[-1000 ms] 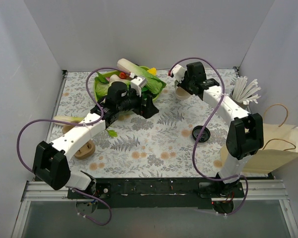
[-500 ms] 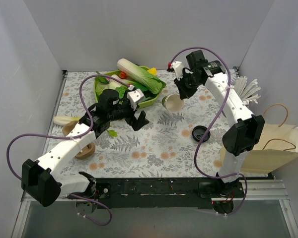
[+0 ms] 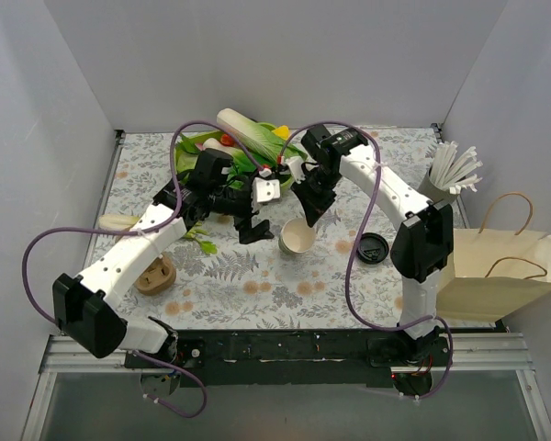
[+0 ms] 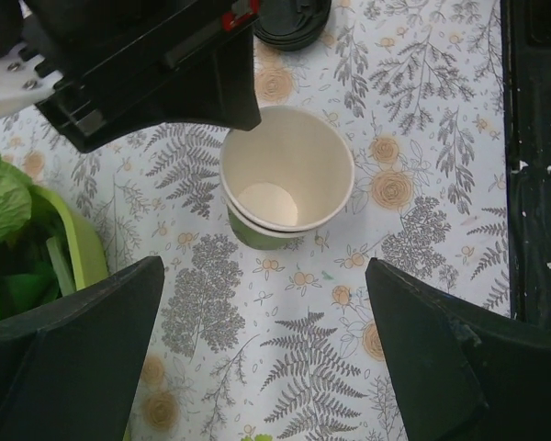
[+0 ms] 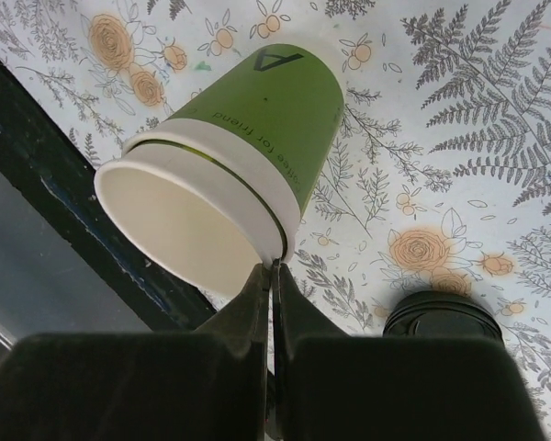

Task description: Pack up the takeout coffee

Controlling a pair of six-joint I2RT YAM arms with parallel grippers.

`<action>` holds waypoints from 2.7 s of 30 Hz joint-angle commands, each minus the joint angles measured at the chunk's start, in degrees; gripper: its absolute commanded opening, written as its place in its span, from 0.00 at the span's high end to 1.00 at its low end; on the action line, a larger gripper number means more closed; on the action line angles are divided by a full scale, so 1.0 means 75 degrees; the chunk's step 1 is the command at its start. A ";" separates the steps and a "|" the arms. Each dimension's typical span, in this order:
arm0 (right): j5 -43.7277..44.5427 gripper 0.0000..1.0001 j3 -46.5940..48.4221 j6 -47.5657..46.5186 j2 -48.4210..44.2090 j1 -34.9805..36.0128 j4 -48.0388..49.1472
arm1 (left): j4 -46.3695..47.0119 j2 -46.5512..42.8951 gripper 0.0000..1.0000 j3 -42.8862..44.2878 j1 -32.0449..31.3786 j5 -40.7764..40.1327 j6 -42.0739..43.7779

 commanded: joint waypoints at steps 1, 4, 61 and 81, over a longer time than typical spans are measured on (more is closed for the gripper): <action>-0.0299 0.96 0.0379 0.0402 0.0267 -0.0110 -0.0168 | -0.0986 0.0286 0.07 0.0594 -0.0060 0.0659 0.1055; -0.0486 0.79 0.0614 0.0472 0.0478 -0.0110 -0.0133 | -0.1326 0.0532 0.08 0.0817 -0.0060 0.0753 0.1137; -0.2280 0.28 -0.5549 0.2757 -0.2662 -0.2313 0.5434 | -0.1151 0.3791 0.76 0.2423 -0.1196 -0.1098 -0.2741; -0.2796 0.25 -0.4987 0.2769 -0.2041 -0.1668 0.5621 | -0.1303 0.3838 1.00 0.2657 -0.1196 -0.1462 -0.3046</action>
